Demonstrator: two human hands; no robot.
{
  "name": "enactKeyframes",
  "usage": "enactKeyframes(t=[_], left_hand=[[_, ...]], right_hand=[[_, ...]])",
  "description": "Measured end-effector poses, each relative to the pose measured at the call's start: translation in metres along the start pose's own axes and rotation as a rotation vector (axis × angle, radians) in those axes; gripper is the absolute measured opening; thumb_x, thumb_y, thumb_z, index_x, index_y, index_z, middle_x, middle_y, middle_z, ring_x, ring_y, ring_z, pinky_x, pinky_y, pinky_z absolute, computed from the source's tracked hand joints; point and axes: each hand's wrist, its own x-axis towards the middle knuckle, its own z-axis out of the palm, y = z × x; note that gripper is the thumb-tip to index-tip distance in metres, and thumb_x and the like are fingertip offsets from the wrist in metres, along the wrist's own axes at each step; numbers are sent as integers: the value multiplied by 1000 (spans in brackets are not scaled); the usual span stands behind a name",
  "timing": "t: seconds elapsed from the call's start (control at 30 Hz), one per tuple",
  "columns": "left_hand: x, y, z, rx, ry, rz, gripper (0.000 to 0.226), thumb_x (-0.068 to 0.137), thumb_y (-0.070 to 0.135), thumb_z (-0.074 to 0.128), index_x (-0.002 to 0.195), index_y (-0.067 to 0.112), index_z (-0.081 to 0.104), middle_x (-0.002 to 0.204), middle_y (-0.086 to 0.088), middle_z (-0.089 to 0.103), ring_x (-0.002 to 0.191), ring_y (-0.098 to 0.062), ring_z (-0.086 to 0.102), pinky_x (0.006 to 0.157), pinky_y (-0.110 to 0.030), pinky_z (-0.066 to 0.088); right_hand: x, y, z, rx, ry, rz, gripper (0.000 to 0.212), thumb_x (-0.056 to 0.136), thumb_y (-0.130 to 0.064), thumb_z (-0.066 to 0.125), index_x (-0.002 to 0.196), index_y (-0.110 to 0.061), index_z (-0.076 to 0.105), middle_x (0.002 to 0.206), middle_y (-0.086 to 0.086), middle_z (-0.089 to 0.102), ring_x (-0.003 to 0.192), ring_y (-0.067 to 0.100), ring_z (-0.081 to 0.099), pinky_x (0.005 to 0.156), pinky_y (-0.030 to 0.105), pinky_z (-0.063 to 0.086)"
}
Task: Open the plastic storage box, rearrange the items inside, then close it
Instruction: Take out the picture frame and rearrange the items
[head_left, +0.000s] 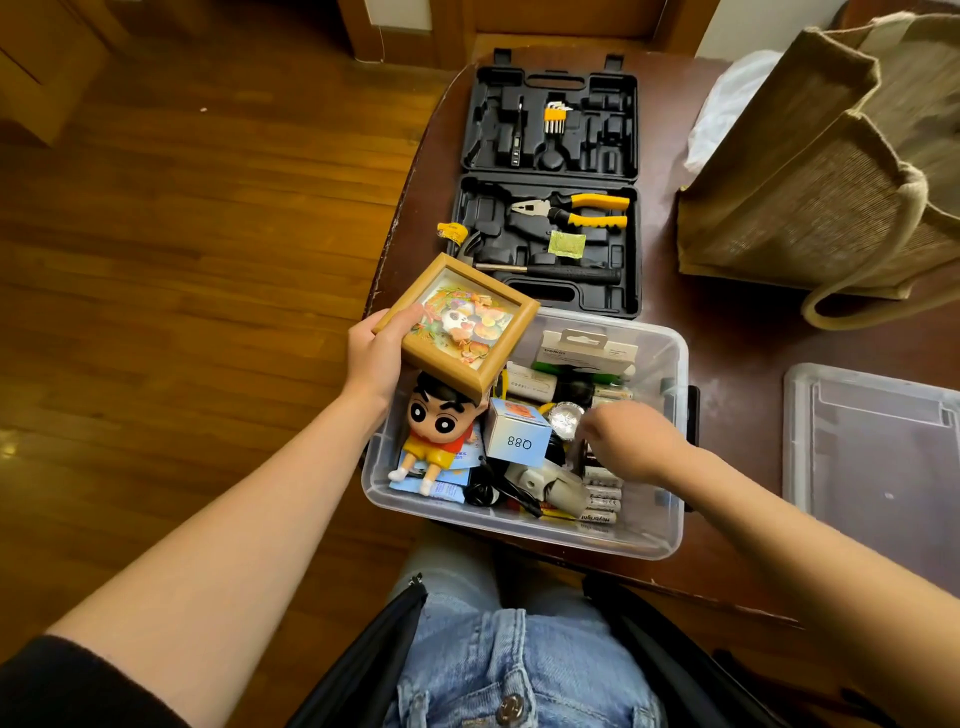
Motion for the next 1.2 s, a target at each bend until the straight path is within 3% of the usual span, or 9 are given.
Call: enactKeyframes(t=[0.07, 0.13, 0.23, 0.33, 0.43, 0.6, 0.7, 0.97, 1.2], left_hand=[[0, 0, 0, 2, 2, 2, 6, 88, 23, 63, 91, 19, 67, 92, -2, 70, 84, -12, 67, 63, -19, 52], [-1, 0, 1, -2, 2, 6, 5, 88, 23, 63, 90, 21, 67, 91, 0, 70, 82, -9, 67, 60, -18, 52], [-3, 1, 1, -5, 5, 15, 4, 88, 23, 63, 88, 22, 67, 89, 1, 70, 80, -8, 67, 59, -17, 52], [-4, 1, 1, -6, -1, 8, 4, 88, 24, 64, 89, 22, 67, 90, 1, 71, 82, -9, 67, 61, -18, 52], [-3, 1, -1, -16, -10, -6, 5, 87, 26, 64, 89, 23, 68, 91, 2, 72, 85, -11, 68, 67, -23, 53], [-3, 4, -2, -41, -39, -35, 9, 85, 28, 66, 91, 22, 69, 92, 1, 73, 89, -16, 68, 75, -30, 54], [-5, 7, -1, -76, -65, -36, 10, 87, 27, 64, 95, 23, 68, 92, 2, 73, 84, -12, 69, 65, -26, 55], [-21, 23, 2, -32, -194, 42, 14, 89, 26, 61, 101, 22, 67, 90, 3, 72, 79, -8, 68, 58, -22, 53], [-41, 30, 4, 118, -380, 105, 20, 88, 13, 60, 106, 20, 65, 96, 1, 70, 81, -6, 67, 63, -17, 52]], right_hand=[[-1, -3, -3, 345, 113, 34, 29, 96, -36, 47, 109, -14, 62, 106, 0, 68, 89, 16, 61, 77, 33, 51], [-4, -14, -7, 550, 70, -83, 57, 84, -53, 59, 130, -22, 47, 126, -6, 57, 108, 11, 54, 90, 31, 48], [-2, -36, 1, 204, 51, -232, 90, 72, -53, 71, 145, -27, 26, 144, -3, 39, 129, 18, 39, 101, 38, 41], [7, -47, 9, 61, 170, -202, 71, 78, -34, 66, 140, -23, 34, 134, 2, 48, 120, 24, 48, 87, 35, 47], [5, -37, 1, 211, 267, -132, 44, 79, -34, 64, 118, -20, 47, 108, 1, 61, 95, 23, 59, 68, 32, 47], [-22, 2, -21, 403, 344, 48, 50, 76, -32, 66, 119, -18, 45, 99, 1, 62, 84, 21, 59, 62, 34, 50], [-34, 17, -24, 353, 411, 135, 43, 77, -35, 64, 112, -19, 44, 86, -4, 53, 72, 18, 50, 48, 25, 35], [-31, 19, -8, 173, 577, 93, 47, 82, -25, 66, 124, -16, 47, 117, 5, 56, 105, 25, 51, 73, 35, 45], [-30, 13, -10, 91, 742, 164, 25, 72, -4, 68, 94, -10, 57, 95, 8, 57, 85, 30, 50, 61, 33, 34]])
